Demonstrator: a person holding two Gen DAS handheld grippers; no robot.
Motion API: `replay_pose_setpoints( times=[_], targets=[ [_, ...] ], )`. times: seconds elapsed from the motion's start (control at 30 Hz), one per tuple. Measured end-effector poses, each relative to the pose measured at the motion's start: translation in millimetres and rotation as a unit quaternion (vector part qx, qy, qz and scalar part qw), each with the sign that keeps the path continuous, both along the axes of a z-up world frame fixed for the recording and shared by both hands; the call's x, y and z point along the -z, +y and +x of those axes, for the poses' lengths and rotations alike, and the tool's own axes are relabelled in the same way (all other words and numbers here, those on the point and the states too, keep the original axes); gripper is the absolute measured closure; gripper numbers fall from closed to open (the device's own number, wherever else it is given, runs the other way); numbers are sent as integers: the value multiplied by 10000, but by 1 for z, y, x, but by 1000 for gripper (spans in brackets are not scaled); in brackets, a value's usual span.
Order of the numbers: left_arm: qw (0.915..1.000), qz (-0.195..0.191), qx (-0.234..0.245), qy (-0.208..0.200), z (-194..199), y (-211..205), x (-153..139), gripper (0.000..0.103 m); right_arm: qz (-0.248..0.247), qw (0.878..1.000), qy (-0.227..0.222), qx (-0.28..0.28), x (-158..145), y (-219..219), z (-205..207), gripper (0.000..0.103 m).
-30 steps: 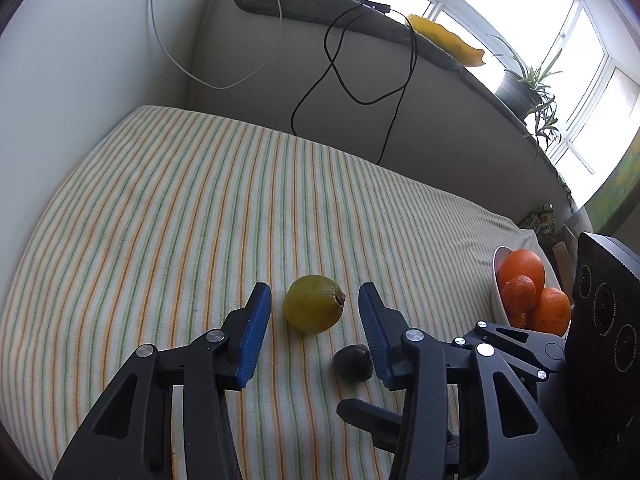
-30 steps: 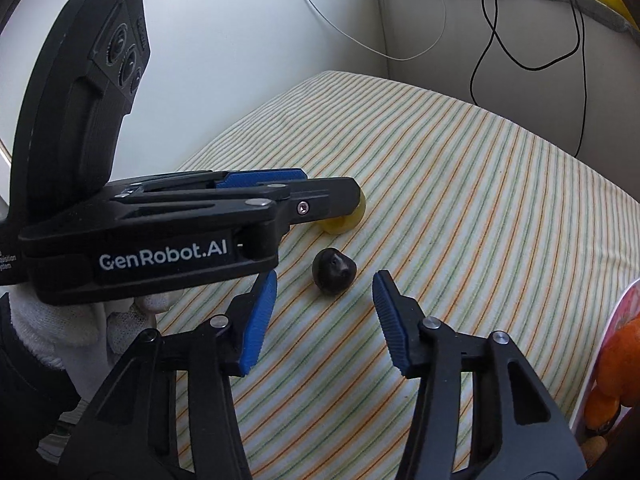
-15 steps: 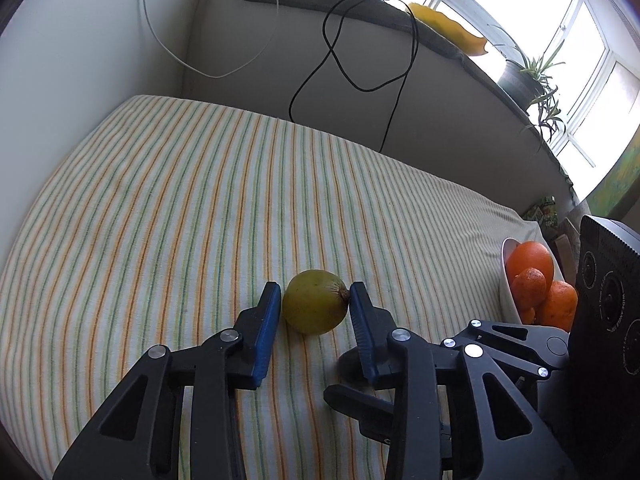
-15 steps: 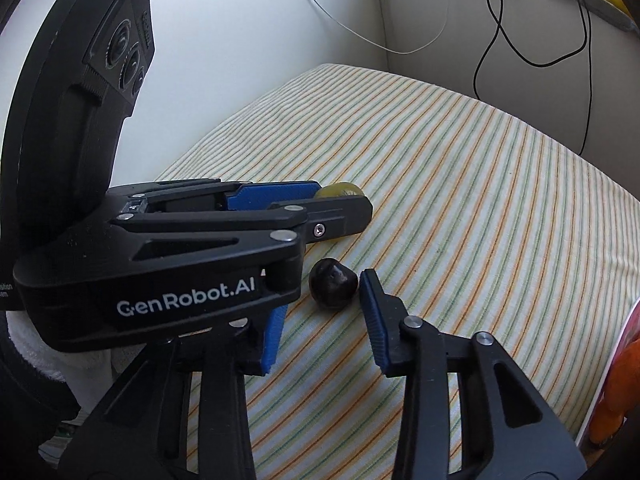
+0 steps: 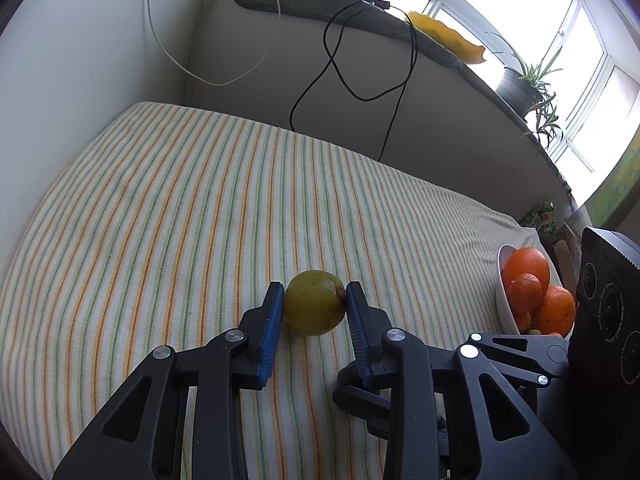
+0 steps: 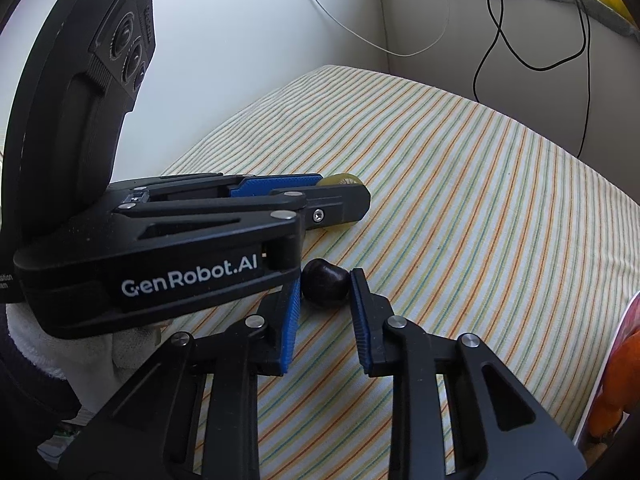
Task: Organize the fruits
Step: 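Close the right gripper on the dark plum while the left gripper closes on the lemon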
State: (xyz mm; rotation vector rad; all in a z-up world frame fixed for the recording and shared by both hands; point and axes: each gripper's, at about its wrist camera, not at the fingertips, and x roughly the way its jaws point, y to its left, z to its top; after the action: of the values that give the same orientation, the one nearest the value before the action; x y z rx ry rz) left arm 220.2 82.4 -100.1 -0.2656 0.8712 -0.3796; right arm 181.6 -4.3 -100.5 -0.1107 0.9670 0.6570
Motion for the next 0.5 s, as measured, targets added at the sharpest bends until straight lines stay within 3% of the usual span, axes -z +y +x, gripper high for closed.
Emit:
replay_pose_setpoints(
  times=[0.5],
  targets=[
    [9995,28,120,-298,-17,-22,-26,73,156,9996,-210,61,-26,-30,-30,78]
  ],
)
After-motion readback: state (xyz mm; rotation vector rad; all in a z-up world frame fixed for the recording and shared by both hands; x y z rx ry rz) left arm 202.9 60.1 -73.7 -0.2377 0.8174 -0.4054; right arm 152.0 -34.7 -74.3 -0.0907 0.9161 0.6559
